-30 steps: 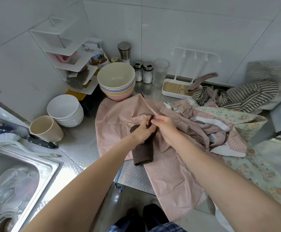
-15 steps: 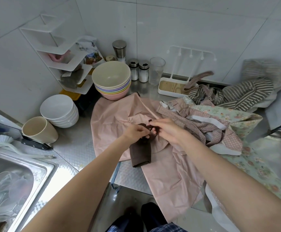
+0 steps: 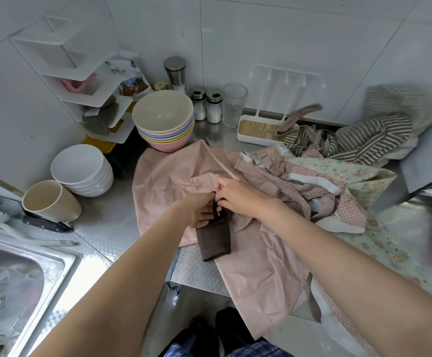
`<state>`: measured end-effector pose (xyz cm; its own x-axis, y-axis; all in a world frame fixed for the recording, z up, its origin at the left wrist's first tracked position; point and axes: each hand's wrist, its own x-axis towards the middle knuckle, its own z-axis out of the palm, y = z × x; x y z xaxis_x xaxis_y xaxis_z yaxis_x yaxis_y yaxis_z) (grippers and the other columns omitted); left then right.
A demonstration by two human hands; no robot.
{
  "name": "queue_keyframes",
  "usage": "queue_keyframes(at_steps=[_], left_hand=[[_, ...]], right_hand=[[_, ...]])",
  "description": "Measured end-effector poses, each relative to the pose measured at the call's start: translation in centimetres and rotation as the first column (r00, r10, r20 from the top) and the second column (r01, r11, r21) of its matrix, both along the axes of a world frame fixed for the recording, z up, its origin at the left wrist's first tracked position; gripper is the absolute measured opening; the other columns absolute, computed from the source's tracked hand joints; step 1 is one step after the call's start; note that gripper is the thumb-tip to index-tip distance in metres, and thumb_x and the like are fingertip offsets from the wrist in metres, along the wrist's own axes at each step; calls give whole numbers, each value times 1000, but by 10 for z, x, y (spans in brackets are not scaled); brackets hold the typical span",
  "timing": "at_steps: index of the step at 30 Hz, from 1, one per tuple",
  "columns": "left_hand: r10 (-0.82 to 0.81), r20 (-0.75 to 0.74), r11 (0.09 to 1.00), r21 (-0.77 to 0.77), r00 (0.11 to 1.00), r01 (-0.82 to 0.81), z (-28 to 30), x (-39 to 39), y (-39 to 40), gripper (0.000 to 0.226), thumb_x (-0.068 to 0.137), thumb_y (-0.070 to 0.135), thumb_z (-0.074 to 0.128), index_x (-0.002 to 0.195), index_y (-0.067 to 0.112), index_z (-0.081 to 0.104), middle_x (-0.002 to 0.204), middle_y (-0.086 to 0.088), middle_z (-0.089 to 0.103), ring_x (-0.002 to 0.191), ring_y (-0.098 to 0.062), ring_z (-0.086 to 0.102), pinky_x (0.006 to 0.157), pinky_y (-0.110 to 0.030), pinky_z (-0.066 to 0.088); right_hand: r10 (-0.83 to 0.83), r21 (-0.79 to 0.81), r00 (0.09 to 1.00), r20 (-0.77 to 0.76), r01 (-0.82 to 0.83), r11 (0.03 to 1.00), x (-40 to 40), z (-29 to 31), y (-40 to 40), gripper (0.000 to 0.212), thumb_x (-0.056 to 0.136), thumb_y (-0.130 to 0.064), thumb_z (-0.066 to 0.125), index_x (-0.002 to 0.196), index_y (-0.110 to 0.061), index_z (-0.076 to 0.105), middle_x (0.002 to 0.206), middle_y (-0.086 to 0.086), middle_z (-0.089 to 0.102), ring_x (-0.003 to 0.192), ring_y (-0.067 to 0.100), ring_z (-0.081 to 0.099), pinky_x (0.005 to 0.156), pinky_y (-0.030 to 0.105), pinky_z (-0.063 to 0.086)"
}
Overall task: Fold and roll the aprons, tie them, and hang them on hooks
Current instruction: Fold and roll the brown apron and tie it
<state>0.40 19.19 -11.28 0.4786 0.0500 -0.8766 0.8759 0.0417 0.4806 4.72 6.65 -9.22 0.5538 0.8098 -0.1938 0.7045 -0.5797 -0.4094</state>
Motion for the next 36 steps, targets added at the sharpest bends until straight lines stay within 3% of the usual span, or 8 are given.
queue_keyframes(at_steps=[9,12,15,18,21,26,31,36], left_hand=[[34,7,997,72,999,-34,3,2,-1,22,87,31,57,71,18,51,72,4,57,64,-6,53,57,-17,36],[130,98,981,133,987,-143,-3,6,0,21,92,20,53,72,13,51,66,1,59,54,-10,55,52,-18,39],[196,168,963,152,966,-222,-4,3,5,24,97,11,42,74,11,52,51,-1,61,36,-9,57,40,-15,44],[143,274,971,148,951,-188,-4,2,-1,19,100,14,34,87,11,49,70,-5,57,50,-13,58,41,-18,49],[-9,392,966,240,920,-92,-2,5,-9,14,101,18,30,99,12,43,73,-4,53,57,-15,55,47,-22,53],[-75,489,978,207,869,-32,1,2,-12,11,101,18,33,95,12,41,75,-3,53,46,-11,57,46,-23,54],[-179,513,969,237,840,61,4,3,-14,24,100,17,38,77,17,43,66,-4,50,38,-4,52,44,-24,53],[-220,502,970,205,836,132,7,1,-17,19,99,23,42,83,16,48,66,-6,57,59,-15,56,53,-24,56]], right_hand=[[55,-20,998,-5,-56,998,7,-7,-2,18,85,-16,65,100,-12,74,104,0,43,110,16,41,84,13,28],[36,-1,994,-106,-36,999,8,-11,-6,14,81,-19,69,94,-17,76,114,1,50,106,12,36,99,26,30],[0,-26,957,-291,-7,1000,8,-11,-15,17,82,-17,69,98,-12,75,126,-1,52,115,12,41,91,14,29],[-174,111,777,-605,298,948,5,-10,-15,21,85,-6,65,103,2,70,105,6,63,90,12,55,70,7,38],[-365,105,419,-832,763,638,-1,-14,-7,11,90,1,54,97,7,62,70,9,59,49,7,41,38,12,27],[-451,-86,118,-884,909,408,-3,-23,3,25,92,7,46,70,-5,46,59,13,48,26,3,37,29,14,27],[-425,-62,229,-876,821,568,-6,-16,8,27,85,13,46,65,-5,50,58,8,46,48,13,47,40,15,42],[-576,-59,527,-625,704,708,-4,-10,9,27,92,3,44,70,-11,46,38,0,51,27,5,44,31,13,33]])
